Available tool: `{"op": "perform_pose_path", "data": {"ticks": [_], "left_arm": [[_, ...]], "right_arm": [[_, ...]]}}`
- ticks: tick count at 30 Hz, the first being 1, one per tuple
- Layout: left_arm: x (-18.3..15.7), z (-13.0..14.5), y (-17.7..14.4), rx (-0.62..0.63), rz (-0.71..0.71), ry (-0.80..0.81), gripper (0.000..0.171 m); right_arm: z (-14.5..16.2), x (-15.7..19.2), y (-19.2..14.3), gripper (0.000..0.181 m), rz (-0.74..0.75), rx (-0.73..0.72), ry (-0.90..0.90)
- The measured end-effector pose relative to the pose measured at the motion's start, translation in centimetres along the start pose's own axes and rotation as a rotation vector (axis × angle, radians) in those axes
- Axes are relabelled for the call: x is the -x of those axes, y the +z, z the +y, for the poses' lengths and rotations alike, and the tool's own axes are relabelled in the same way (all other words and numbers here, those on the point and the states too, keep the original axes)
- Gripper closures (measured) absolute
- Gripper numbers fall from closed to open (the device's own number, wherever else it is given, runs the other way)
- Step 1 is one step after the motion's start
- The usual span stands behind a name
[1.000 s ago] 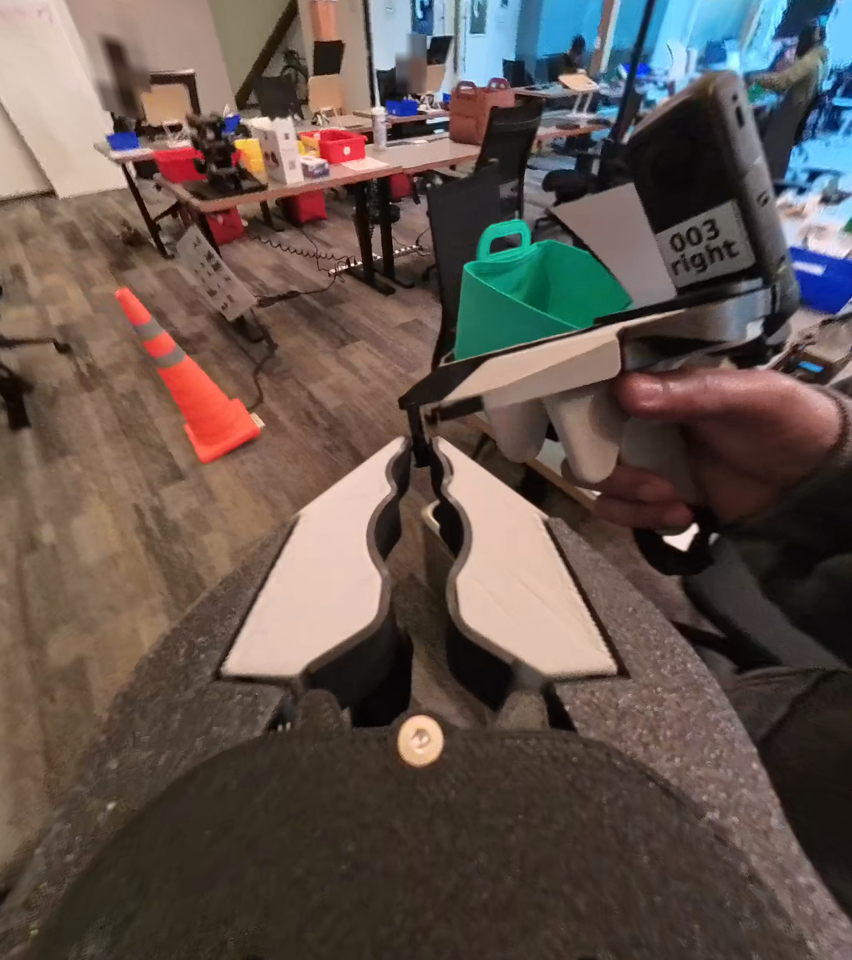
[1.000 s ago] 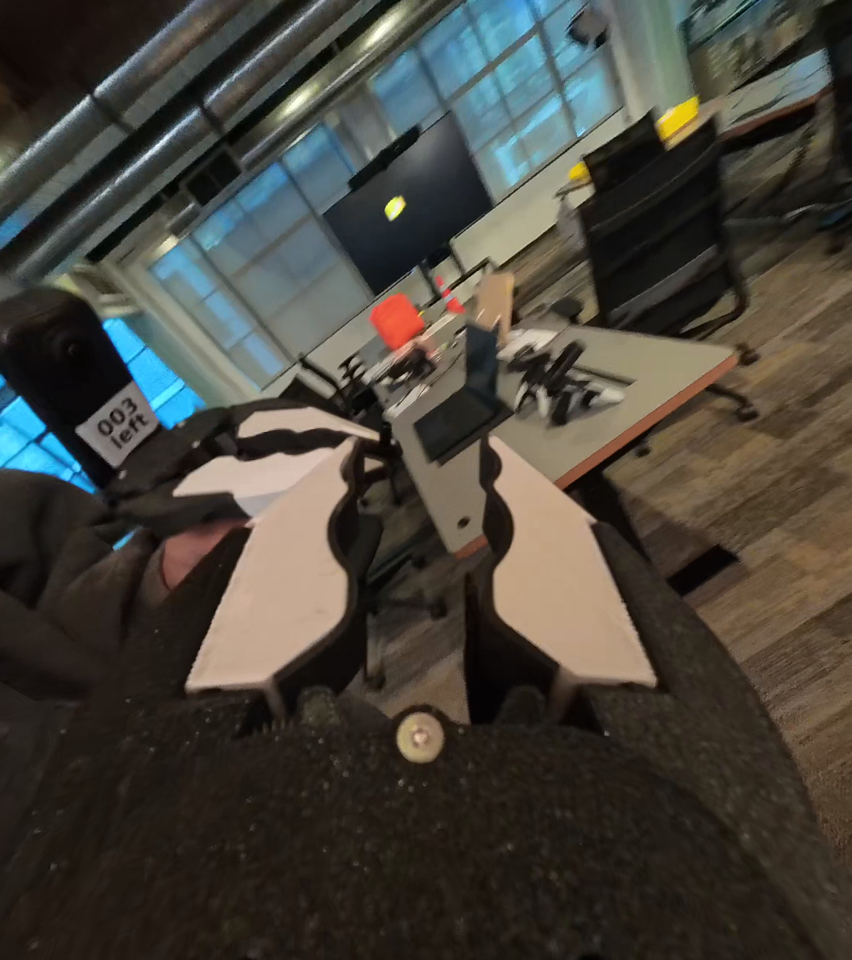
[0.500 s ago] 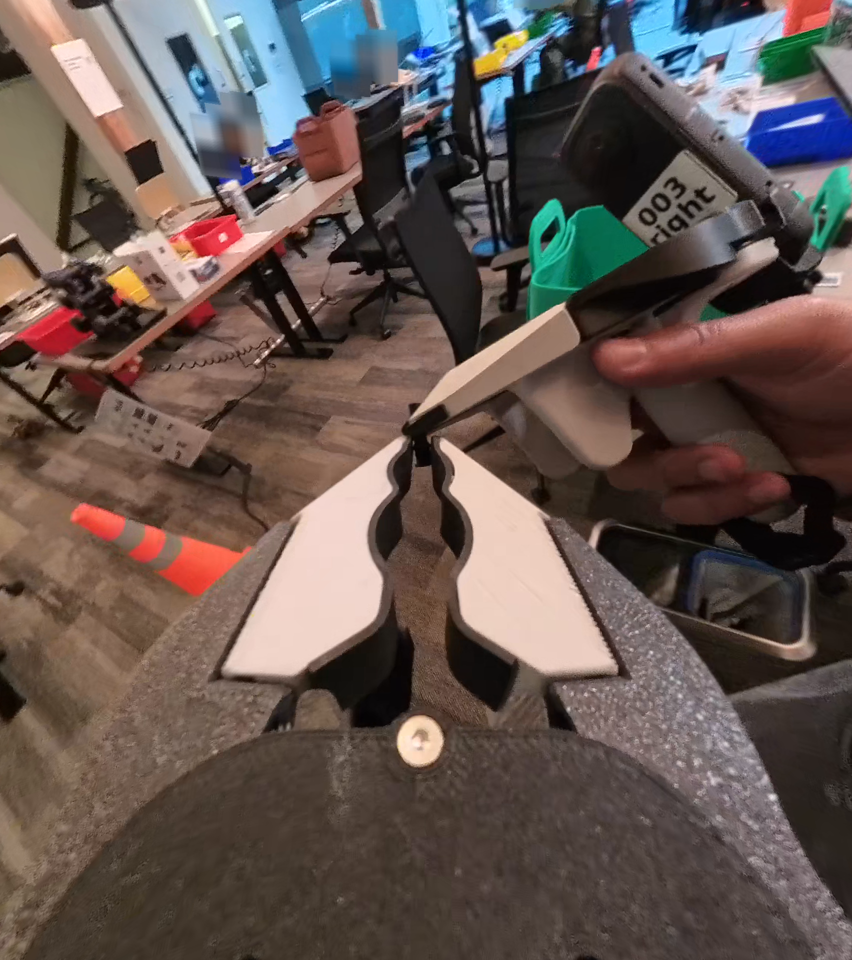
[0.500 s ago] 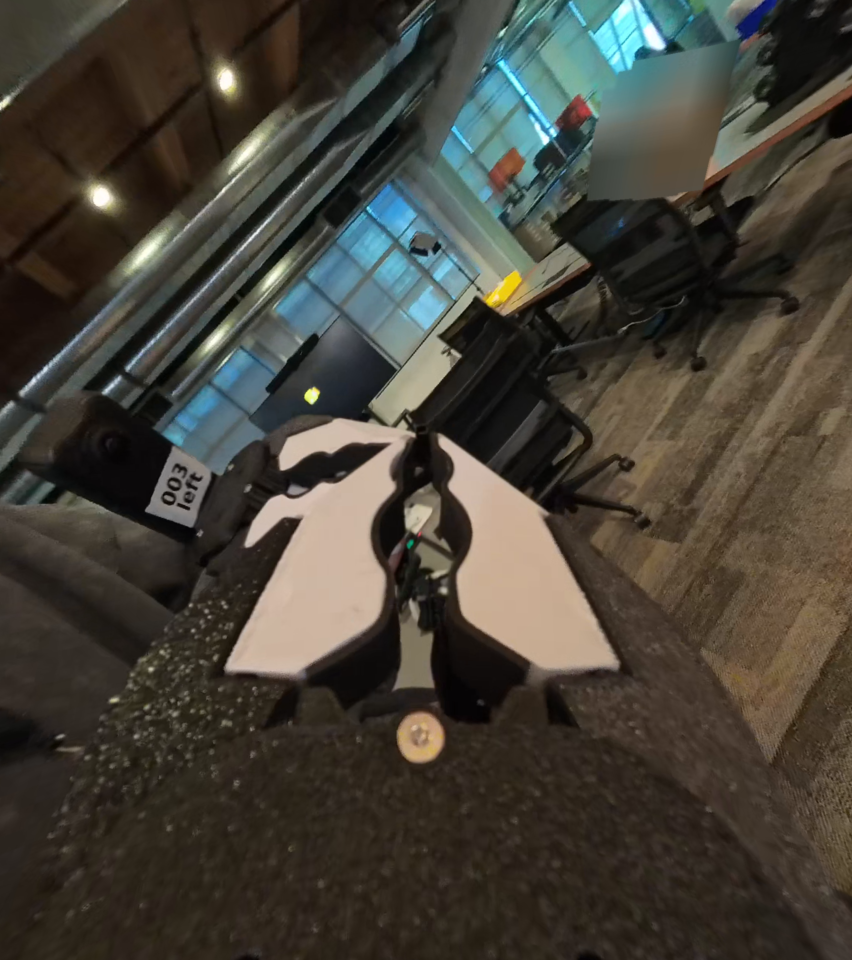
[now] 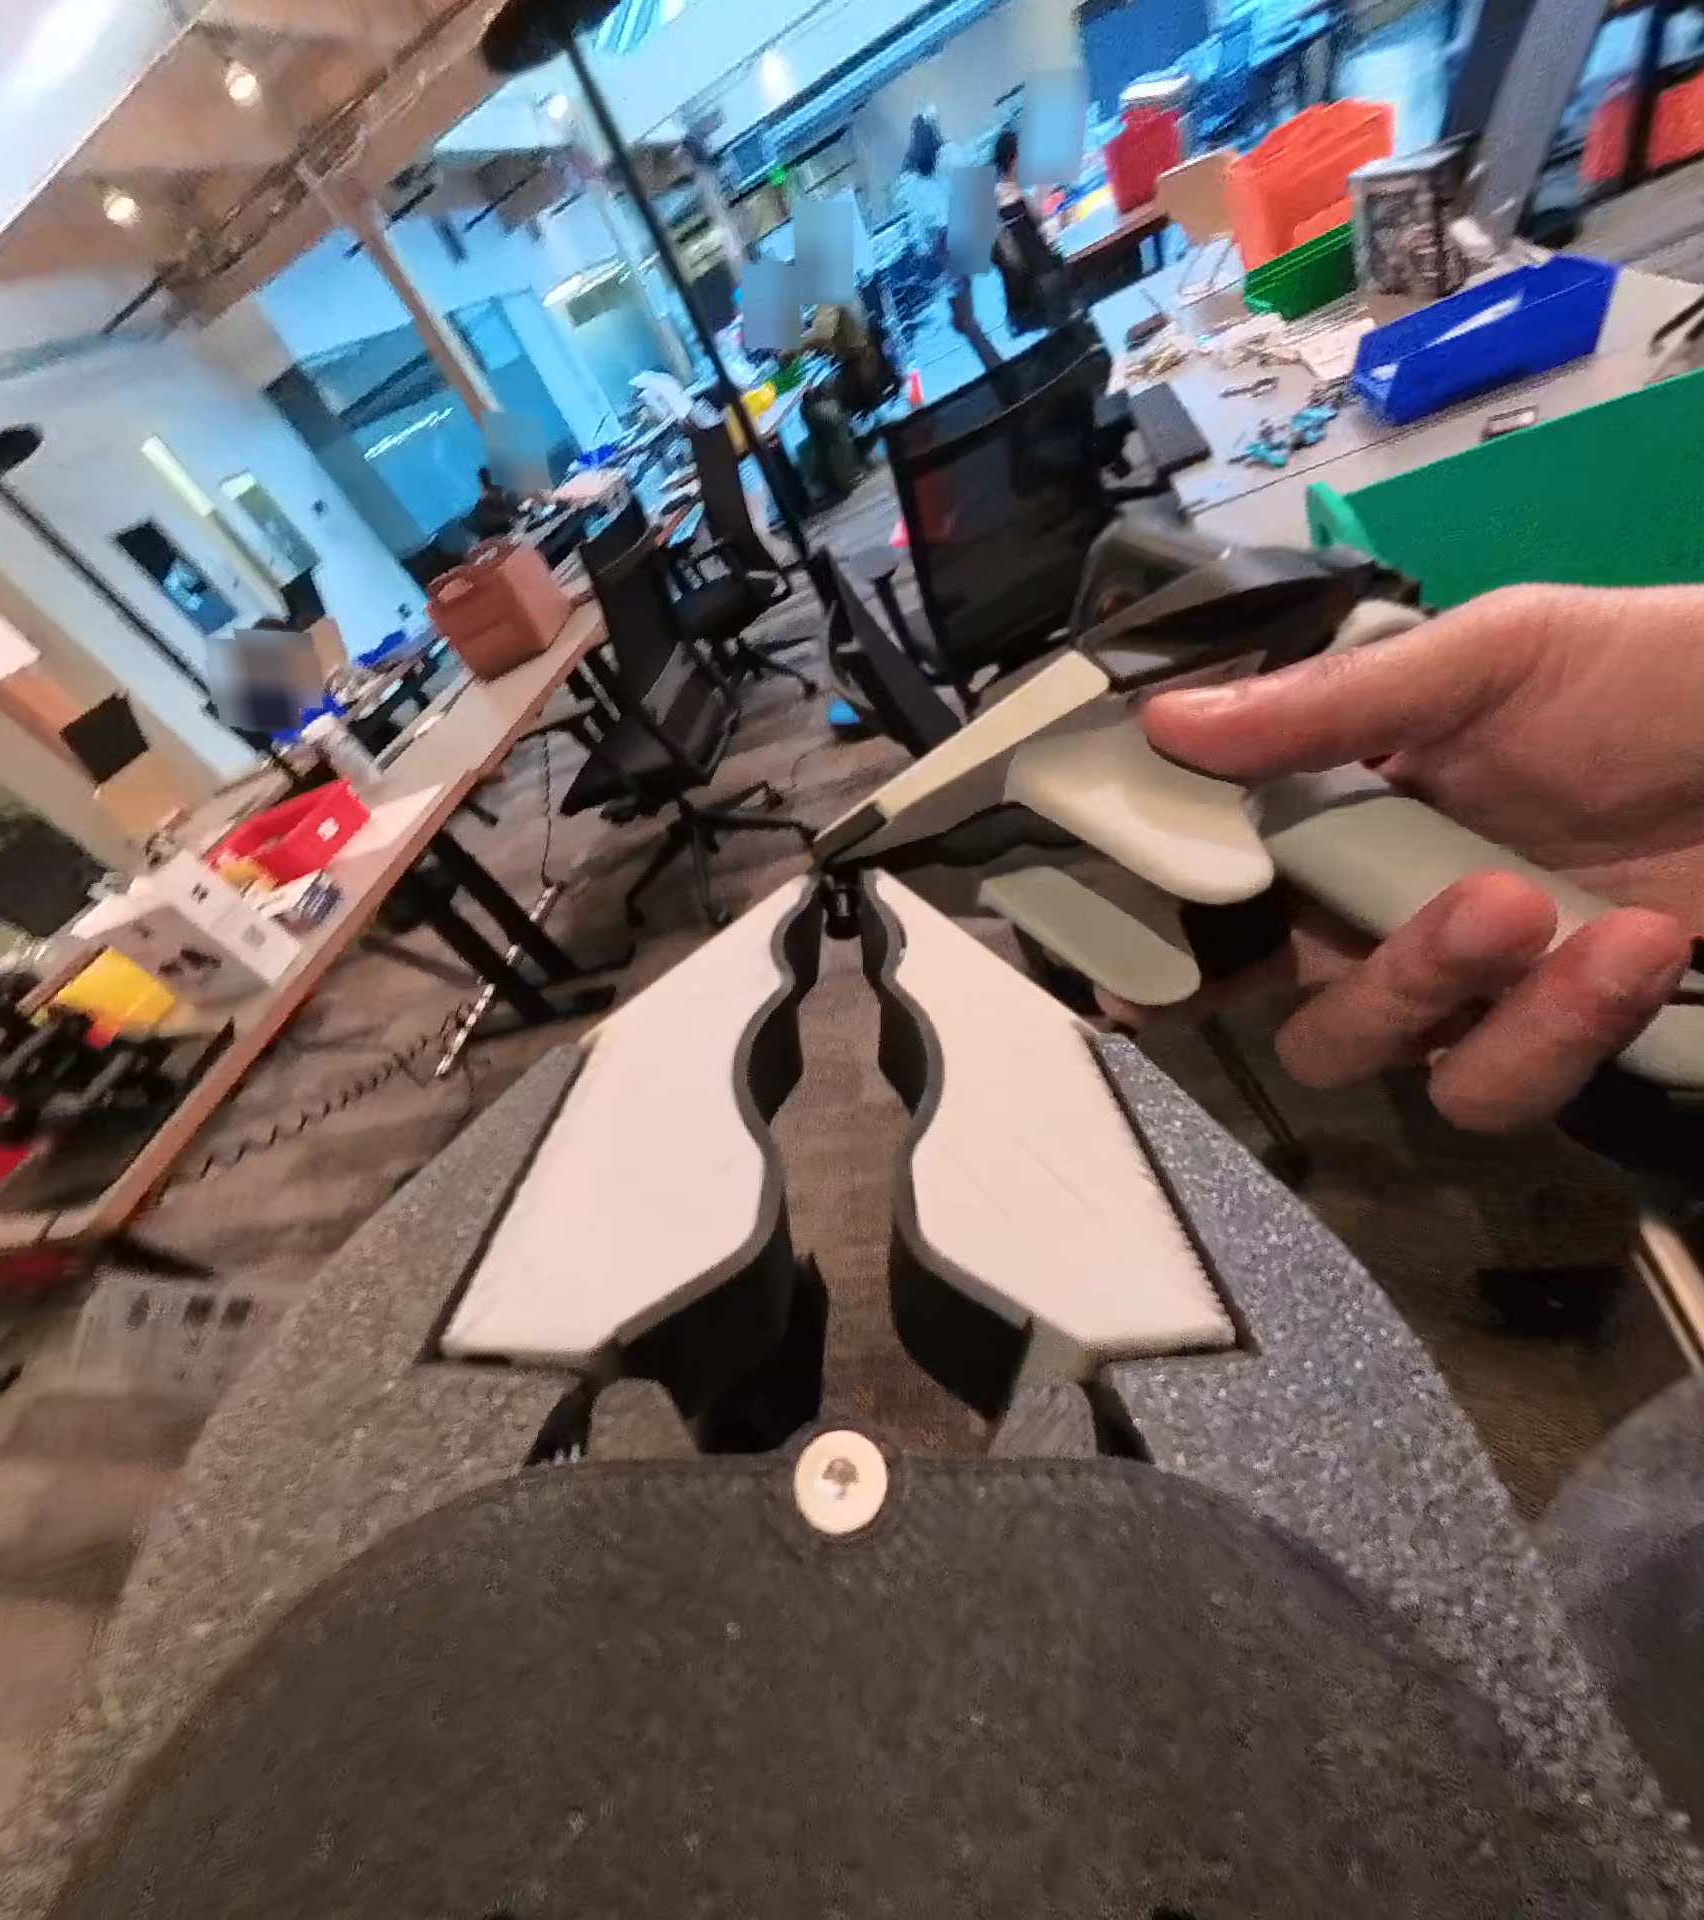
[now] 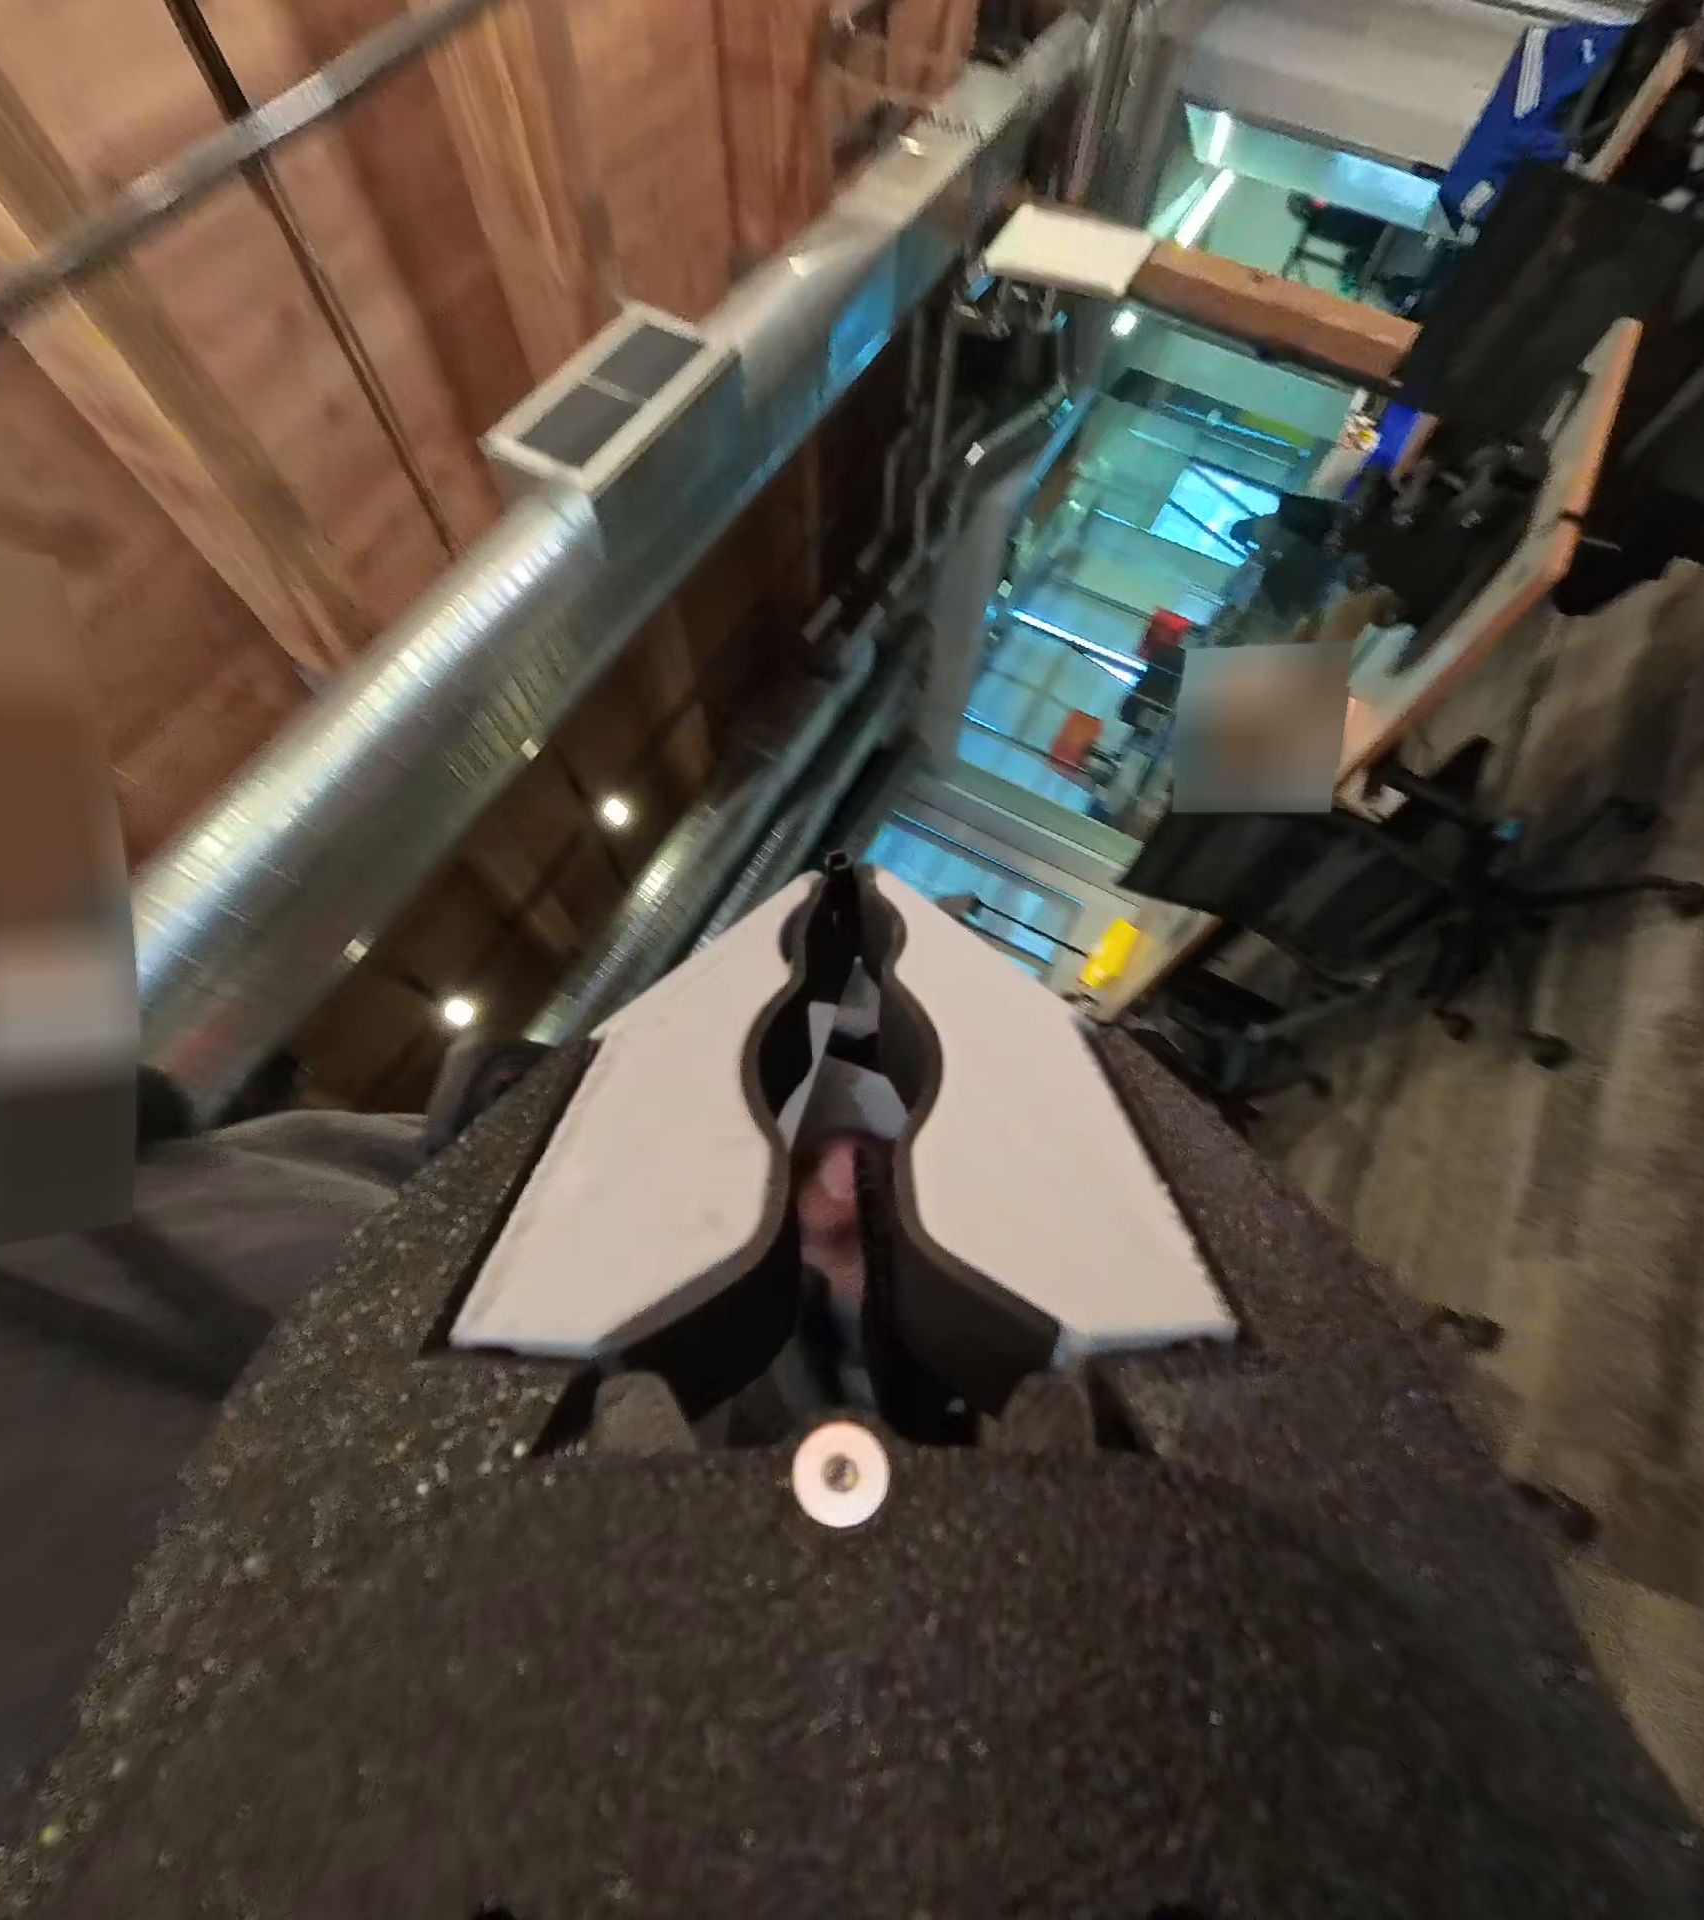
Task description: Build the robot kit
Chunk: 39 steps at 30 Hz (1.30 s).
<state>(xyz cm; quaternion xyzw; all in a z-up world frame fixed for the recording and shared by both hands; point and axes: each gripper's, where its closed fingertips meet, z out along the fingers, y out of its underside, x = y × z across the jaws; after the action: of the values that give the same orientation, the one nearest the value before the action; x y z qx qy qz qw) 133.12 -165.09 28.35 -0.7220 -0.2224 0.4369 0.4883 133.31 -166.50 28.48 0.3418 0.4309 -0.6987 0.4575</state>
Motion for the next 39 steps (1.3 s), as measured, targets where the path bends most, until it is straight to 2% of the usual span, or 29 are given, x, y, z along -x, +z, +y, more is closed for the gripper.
{"op": "perform_pose_path", "data": {"ticks": [4,7,12,17,20,23,26,29,33,36,39], "left_arm": [[8.5,1.6,10.9,-0.048,0.079,0.052,0.165],[15.0,0.3,18.2,-0.121,0.116,0.064,0.165],[23.5,0.8,30.4,-0.156,0.202,0.064,0.166],[29.0,3.9,44.9,-0.187,0.324,0.022,0.166],[32.3,5.5,54.4,-0.215,0.401,0.050,0.166],[35.8,5.7,64.3,-0.235,0.481,0.081,0.166],[39.4,4.2,73.5,-0.272,0.601,0.052,0.166],[41.2,3.3,82.4,-0.281,0.745,0.039,0.166],[41.9,3.2,93.6,-0.292,0.881,0.085,0.166],[41.6,3.9,102.8,-0.302,0.935,0.103,0.165],[41.0,4.2,113.3,-0.301,0.953,0.128,0.165]], "right_arm": [[-12.8,-5.0,2.6,0.178,-0.064,-0.084,0.048],[-22.2,-6.1,5.1,0.178,-0.121,-0.104,0.039],[-36.4,-10.1,7.2,0.177,-0.082,-0.169,0.040],[-50.5,-17.1,5.8,0.178,0.002,-0.283,-0.042],[-59.7,-21.2,4.4,0.177,-0.009,-0.368,-0.019],[-69.8,-24.1,3.1,0.177,-0.030,-0.457,-0.002],[-79.8,-25.0,2.0,0.176,-0.023,-0.544,-0.014],[-88.8,-26.0,-0.7,0.176,0.033,-0.643,-0.061],[-99.2,-26.8,-6.3,0.181,0.000,-0.788,-0.136],[-106.5,-31.6,-10.6,0.181,0.172,-0.799,-0.161],[-115.6,-34.2,-16.8,0.176,0.124,-0.890,-0.150]]}}
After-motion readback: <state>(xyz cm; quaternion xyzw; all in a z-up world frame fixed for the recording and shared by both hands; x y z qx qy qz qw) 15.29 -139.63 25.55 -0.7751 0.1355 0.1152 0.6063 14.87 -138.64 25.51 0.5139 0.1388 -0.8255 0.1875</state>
